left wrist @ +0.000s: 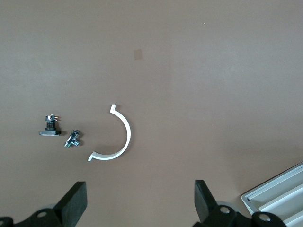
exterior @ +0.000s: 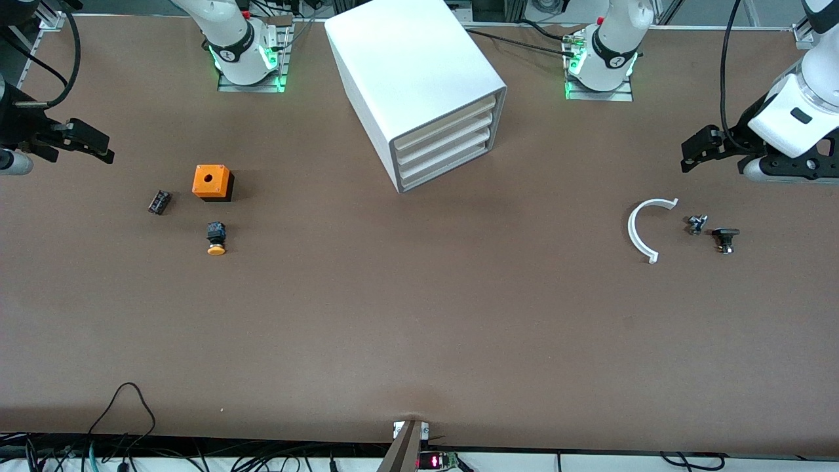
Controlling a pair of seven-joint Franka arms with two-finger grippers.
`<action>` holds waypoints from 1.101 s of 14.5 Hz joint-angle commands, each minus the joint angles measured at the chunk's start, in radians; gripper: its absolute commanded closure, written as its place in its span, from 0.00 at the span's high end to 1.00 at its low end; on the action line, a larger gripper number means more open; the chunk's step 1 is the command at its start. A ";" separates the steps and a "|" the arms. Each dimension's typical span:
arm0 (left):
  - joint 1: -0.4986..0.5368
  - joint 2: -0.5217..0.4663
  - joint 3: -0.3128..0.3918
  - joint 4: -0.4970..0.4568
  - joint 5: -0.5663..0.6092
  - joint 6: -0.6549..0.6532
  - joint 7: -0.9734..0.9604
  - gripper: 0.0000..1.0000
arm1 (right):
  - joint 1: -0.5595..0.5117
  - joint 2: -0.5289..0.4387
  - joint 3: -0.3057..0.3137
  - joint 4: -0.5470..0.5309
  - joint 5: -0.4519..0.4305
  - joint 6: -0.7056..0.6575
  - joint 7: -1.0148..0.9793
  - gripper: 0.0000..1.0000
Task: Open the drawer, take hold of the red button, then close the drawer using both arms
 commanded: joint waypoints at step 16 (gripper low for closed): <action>-0.014 0.076 0.012 0.089 -0.027 -0.079 0.011 1.00 | -0.015 -0.001 0.009 0.014 -0.019 0.000 -0.003 1.00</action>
